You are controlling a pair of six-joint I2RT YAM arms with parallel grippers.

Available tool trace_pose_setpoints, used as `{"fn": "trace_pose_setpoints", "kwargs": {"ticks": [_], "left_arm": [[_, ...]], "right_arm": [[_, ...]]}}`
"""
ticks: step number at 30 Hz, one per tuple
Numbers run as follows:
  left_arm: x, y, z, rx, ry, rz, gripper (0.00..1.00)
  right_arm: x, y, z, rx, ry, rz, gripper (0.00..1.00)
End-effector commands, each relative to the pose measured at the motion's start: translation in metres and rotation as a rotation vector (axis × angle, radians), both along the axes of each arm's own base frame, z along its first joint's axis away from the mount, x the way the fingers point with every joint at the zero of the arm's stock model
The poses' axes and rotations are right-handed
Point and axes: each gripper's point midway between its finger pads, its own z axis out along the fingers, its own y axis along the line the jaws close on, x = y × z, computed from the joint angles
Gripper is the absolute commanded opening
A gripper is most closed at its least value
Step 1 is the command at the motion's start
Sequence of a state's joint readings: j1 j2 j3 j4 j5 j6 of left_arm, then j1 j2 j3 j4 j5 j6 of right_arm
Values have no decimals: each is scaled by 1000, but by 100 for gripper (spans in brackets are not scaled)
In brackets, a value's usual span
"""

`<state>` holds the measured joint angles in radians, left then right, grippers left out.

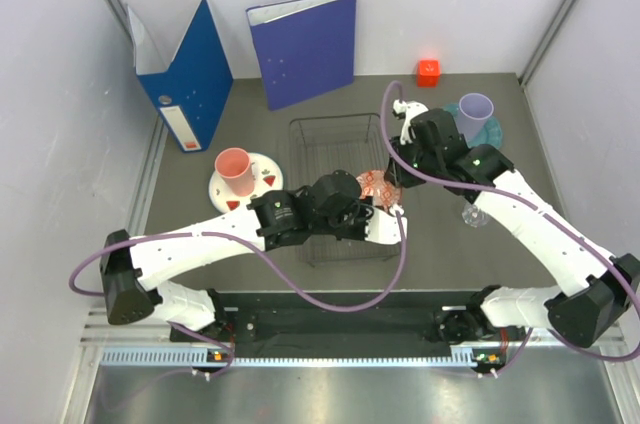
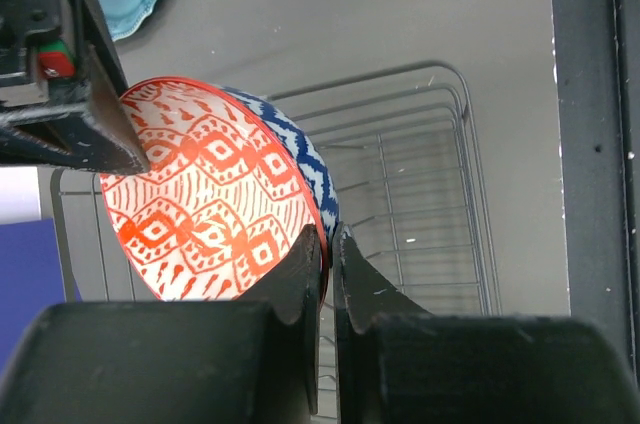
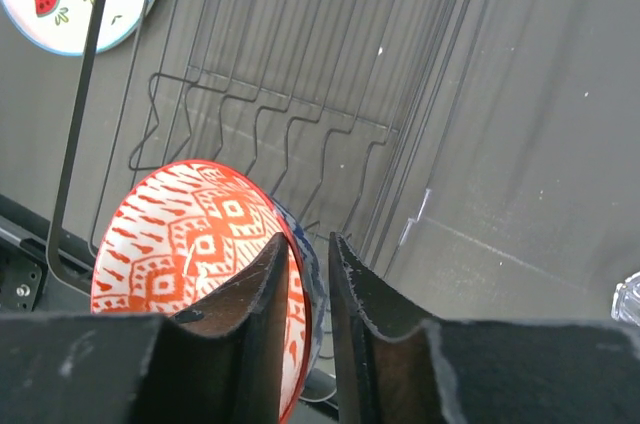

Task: Unload the mixed dishes from the dish rack
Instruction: Pick up the bowl from the dish rack.

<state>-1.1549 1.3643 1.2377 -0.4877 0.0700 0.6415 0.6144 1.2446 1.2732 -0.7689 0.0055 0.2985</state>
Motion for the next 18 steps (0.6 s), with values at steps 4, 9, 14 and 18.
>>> {"fn": "trace_pose_setpoints", "kwargs": {"ticks": [4, 9, 14, 18], "left_arm": [[12, 4, 21, 19, -104, 30, 0], [13, 6, 16, 48, -109, 38, 0], [15, 7, 12, 83, -127, 48, 0], [16, 7, 12, 82, -131, 56, 0]], "right_arm": [[9, -21, -1, -107, -20, -66, 29], [10, -20, -5, -113, -13, -61, 35], [10, -18, -4, -113, -12, -45, 36], [7, -16, -7, -114, 0, -26, 28]]}}
